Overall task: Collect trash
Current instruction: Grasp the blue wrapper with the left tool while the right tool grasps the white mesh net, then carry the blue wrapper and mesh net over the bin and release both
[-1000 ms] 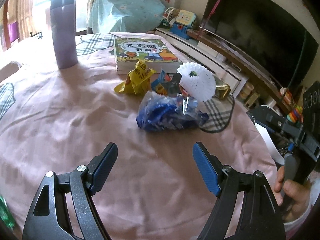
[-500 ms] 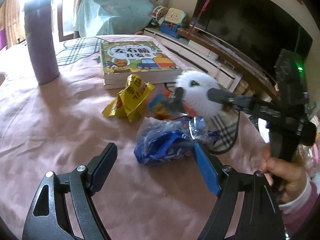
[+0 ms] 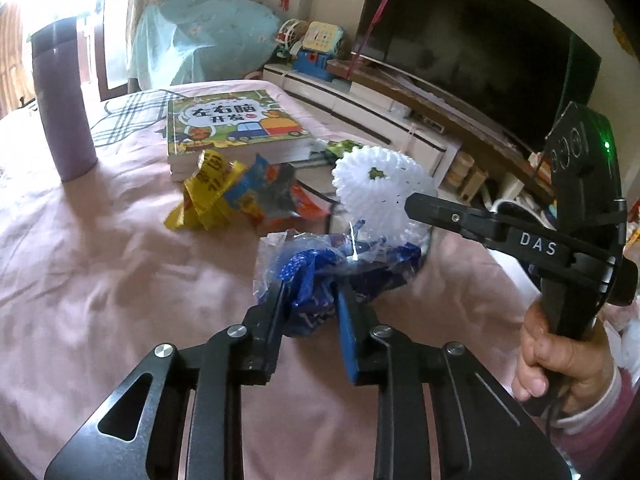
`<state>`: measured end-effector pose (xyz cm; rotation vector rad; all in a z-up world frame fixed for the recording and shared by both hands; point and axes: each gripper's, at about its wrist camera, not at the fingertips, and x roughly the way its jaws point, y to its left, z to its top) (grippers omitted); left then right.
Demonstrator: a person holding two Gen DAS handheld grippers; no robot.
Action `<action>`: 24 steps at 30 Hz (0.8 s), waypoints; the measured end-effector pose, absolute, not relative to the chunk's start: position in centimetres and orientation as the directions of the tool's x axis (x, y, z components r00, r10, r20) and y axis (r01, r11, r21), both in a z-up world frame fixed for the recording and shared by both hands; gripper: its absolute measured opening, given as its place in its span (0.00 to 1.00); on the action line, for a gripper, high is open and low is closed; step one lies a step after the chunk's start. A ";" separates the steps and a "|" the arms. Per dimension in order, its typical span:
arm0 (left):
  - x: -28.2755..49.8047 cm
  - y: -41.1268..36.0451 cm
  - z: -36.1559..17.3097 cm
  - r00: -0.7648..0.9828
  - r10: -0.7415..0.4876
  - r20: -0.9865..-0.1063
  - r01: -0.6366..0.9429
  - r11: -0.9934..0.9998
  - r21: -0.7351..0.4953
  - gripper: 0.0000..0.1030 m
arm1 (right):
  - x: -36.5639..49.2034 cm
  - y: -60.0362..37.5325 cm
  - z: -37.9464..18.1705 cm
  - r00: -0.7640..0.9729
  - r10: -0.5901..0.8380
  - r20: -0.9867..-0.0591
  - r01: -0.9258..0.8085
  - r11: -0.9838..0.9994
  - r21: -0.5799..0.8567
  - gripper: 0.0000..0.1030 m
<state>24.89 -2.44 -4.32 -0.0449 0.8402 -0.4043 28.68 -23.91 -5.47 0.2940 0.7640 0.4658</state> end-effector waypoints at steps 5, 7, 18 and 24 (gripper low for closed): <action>22.1 -3.4 -4.2 0.593 -0.387 -0.706 0.333 0.916 -0.223 0.19 | 25.9 -25.7 -4.9 0.646 0.507 -0.572 -0.282 0.854 0.438 0.14; 21.4 -3.9 -4.2 0.585 -0.396 -0.708 0.336 0.913 -0.233 0.17 | 24.7 -26.6 -4.7 0.654 0.500 -0.567 -0.272 0.855 0.440 0.14; 18.5 -7.8 -3.9 0.568 -0.420 -0.708 0.372 0.898 -0.235 0.12 | 19.0 -32.1 -3.8 0.719 0.440 -0.538 -0.194 0.871 0.452 0.14; 17.5 -9.9 -3.4 0.560 -0.442 -0.701 0.401 0.885 -0.237 0.12 | 16.5 -35.1 -3.4 0.755 0.394 -0.524 -0.147 0.880 0.451 0.14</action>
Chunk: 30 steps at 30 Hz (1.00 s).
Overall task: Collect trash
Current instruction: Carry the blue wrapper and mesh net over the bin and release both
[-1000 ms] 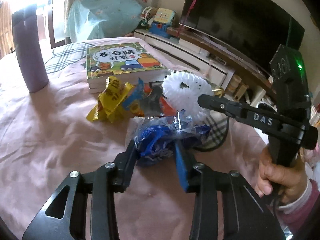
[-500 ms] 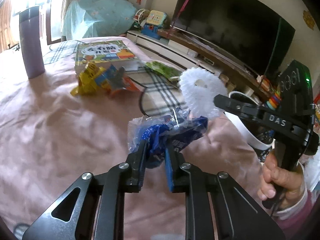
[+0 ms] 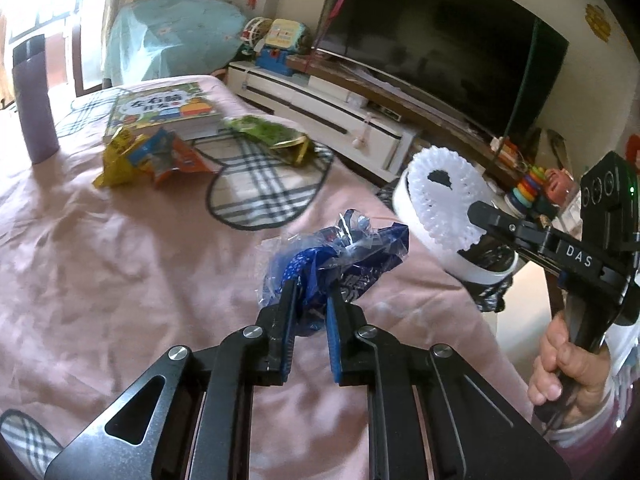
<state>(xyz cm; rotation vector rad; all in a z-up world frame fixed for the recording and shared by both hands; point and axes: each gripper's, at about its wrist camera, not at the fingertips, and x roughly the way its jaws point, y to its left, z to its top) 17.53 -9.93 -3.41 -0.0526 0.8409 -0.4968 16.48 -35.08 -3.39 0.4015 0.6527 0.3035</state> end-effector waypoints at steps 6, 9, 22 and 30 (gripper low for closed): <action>17.4 -12.8 -2.4 0.549 -0.476 -0.687 0.442 0.863 -0.245 0.12 | 14.6 -38.2 -3.4 0.784 0.330 -0.526 -0.079 0.893 0.442 0.14; 17.4 -14.6 -1.9 0.547 -0.486 -0.682 0.462 0.854 -0.239 0.12 | 13.9 -40.2 -3.4 0.798 0.290 -0.528 -0.038 0.899 0.437 0.14; 18.6 -21.0 -0.6 0.542 -0.494 -0.680 0.512 0.836 -0.198 0.12 | 13.2 -45.1 -3.8 0.813 0.190 -0.551 0.066 0.909 0.411 0.14; 19.3 -23.7 -0.7 0.531 -0.487 -0.694 0.530 0.829 -0.176 0.12 | 13.7 -46.1 -4.4 0.797 0.176 -0.577 0.083 0.915 0.394 0.14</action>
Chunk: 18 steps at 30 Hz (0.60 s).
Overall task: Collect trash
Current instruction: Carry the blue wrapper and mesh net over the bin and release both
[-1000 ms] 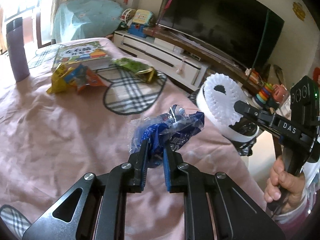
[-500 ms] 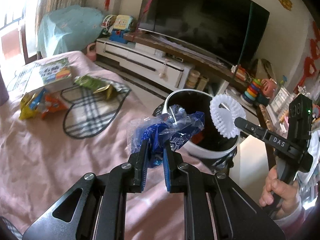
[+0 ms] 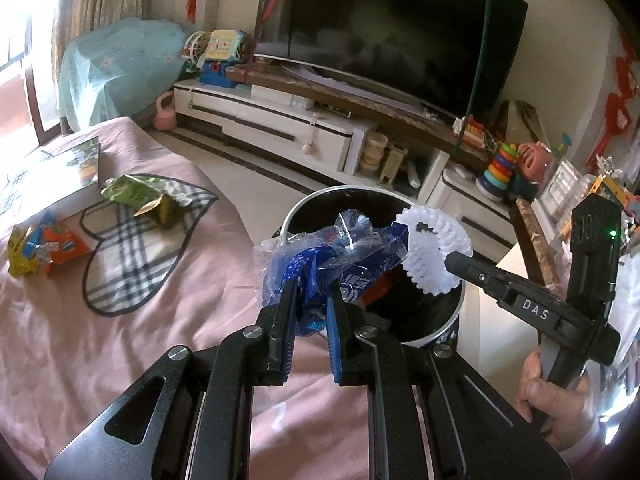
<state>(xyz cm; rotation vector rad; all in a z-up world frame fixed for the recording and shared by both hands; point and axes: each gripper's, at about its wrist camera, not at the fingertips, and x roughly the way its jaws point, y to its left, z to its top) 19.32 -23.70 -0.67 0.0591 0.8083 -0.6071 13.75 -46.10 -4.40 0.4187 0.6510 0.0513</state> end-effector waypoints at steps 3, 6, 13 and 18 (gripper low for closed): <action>19.6 -24.3 -0.8 0.527 -0.485 -0.698 0.533 0.828 -0.173 0.12 | 14.0 -46.4 -4.4 0.793 0.172 -0.585 0.086 0.918 0.387 0.14; 20.0 -24.9 -1.1 0.521 -0.480 -0.706 0.534 0.828 -0.169 0.12 | 14.2 -46.7 -4.4 0.789 0.166 -0.591 0.089 0.922 0.377 0.14; 20.6 -25.5 -1.7 0.508 -0.468 -0.723 0.532 0.831 -0.165 0.12 | 14.4 -47.2 -4.3 0.781 0.152 -0.606 0.099 0.928 0.360 0.15; 21.1 -25.7 -2.1 0.494 -0.466 -0.734 0.523 0.834 -0.178 0.14 | 14.9 -47.5 -4.4 0.772 0.149 -0.618 0.101 0.931 0.351 0.17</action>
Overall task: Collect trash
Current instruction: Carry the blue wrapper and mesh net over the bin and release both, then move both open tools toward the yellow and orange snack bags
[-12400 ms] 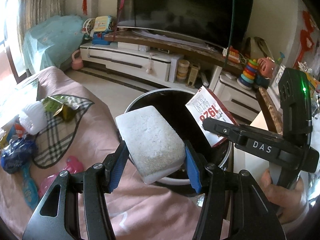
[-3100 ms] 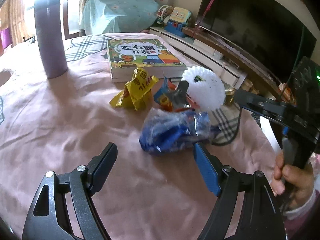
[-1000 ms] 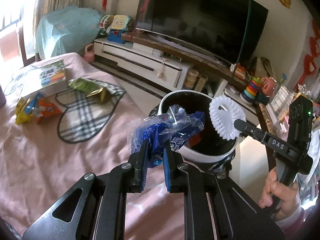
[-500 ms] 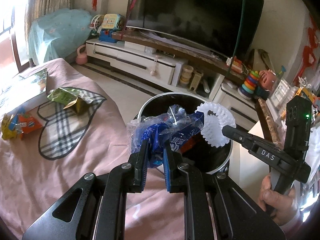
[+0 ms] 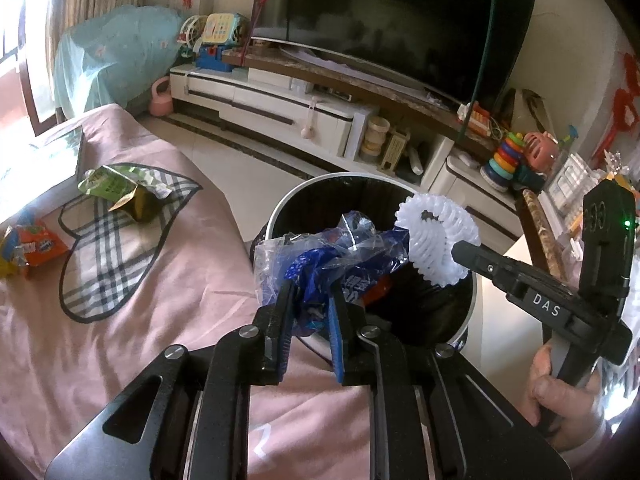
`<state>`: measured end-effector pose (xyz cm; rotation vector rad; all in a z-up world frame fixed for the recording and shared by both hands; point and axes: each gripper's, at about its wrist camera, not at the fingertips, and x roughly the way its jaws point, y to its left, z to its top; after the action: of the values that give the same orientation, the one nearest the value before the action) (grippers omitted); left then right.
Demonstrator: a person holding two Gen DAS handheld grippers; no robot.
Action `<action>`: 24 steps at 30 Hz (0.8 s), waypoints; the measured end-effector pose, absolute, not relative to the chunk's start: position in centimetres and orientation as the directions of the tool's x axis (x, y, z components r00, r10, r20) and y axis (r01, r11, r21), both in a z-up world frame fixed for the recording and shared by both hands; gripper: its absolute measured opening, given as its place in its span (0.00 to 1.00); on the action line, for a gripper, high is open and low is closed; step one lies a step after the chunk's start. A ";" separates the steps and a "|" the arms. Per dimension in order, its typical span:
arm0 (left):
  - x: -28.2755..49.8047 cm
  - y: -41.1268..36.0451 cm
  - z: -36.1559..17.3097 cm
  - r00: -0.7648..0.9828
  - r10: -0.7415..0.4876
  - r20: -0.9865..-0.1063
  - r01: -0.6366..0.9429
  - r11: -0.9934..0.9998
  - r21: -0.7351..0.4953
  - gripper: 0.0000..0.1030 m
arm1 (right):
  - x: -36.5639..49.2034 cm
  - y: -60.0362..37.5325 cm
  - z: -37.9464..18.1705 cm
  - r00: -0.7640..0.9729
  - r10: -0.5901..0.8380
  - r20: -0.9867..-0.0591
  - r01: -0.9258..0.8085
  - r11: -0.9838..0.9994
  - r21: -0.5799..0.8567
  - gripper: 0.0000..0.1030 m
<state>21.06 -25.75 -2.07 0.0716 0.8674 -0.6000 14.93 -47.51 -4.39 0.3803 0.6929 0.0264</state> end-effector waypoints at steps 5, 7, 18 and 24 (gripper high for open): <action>21.2 -25.5 -2.0 0.495 -0.466 -0.733 0.508 0.840 -0.191 0.48 | 15.1 -48.1 -4.5 0.768 0.151 -0.622 0.118 0.922 0.370 0.32; 21.1 -25.0 -1.7 0.513 -0.467 -0.721 0.499 0.845 -0.192 0.60 | 15.1 -48.3 -4.5 0.772 0.161 -0.615 0.119 0.913 0.389 0.53; 20.3 -19.8 -2.7 0.528 -0.443 -0.725 0.418 0.878 -0.233 0.69 | 14.0 -46.5 -3.0 0.810 0.188 -0.556 0.087 0.898 0.431 0.95; 20.0 -15.3 -4.1 0.536 -0.399 -0.744 0.327 0.911 -0.253 0.71 | 14.8 -42.7 -2.5 0.803 0.252 -0.540 0.011 0.900 0.436 0.98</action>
<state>20.03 -15.27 -4.06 -0.0869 0.9073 -0.4328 14.76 -42.72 -2.55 0.4389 0.6299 0.1336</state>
